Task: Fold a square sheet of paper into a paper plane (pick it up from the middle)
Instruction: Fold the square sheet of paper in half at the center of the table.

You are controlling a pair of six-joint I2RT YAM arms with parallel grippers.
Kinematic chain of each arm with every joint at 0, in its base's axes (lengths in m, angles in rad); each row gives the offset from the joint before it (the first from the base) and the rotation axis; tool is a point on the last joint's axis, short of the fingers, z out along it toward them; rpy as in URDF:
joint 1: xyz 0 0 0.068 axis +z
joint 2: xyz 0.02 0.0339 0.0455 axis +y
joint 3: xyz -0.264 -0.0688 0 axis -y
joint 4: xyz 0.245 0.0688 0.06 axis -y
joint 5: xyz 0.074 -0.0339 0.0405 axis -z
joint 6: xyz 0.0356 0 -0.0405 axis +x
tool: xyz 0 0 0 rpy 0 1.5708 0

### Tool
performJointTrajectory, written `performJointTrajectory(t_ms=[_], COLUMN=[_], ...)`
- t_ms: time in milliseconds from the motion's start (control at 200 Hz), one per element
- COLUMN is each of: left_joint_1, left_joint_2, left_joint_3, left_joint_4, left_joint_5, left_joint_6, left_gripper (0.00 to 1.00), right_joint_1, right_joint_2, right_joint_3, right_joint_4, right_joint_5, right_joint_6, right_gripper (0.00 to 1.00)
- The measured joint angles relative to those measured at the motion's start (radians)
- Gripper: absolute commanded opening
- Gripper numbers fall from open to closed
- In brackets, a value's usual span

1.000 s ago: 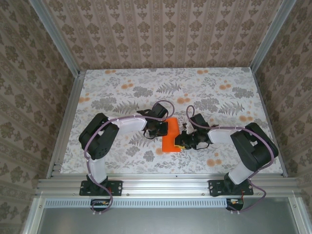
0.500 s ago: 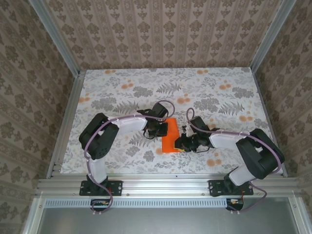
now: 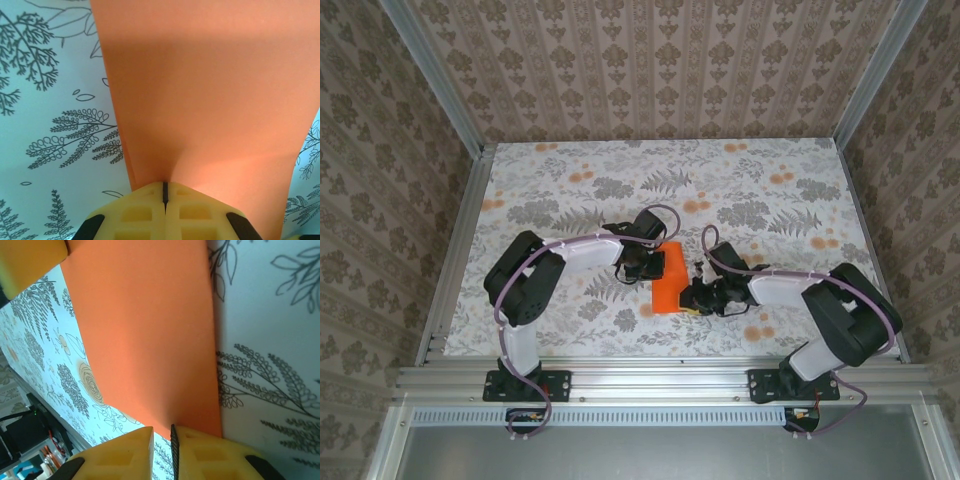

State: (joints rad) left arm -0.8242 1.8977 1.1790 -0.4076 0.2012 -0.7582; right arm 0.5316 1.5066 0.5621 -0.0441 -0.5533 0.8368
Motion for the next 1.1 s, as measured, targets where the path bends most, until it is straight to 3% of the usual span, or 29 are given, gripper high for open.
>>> performJointTrajectory(t_ms=[185,315,595,1100], left_joint_1=[0.000,0.000,0.000,0.000], left_joint_2=[0.000,0.000,0.002,0.002], left_joint_3=[0.000,0.001,0.005,0.012], left_joint_4=[0.000,-0.001,-0.009,-0.031], left_joint_5=[0.000,0.000,0.000,-0.016], left_joint_6=[0.005,0.011,0.017,0.022], left_gripper=[0.00,0.00,0.00,0.00], right_joint_1=[-0.069,-0.116,-0.118,-0.126], right_joint_2=[-0.007,0.084,0.272,0.278], right_joint_3=[0.085,0.169,0.251,0.379], right_joint_4=[-0.011,0.035,0.071,-0.017], right_joint_5=[0.047,0.041,0.022,0.018], right_joint_6=[-0.019,-0.022,-0.036,-0.084], right_gripper=[0.19,0.19,0.19,0.21])
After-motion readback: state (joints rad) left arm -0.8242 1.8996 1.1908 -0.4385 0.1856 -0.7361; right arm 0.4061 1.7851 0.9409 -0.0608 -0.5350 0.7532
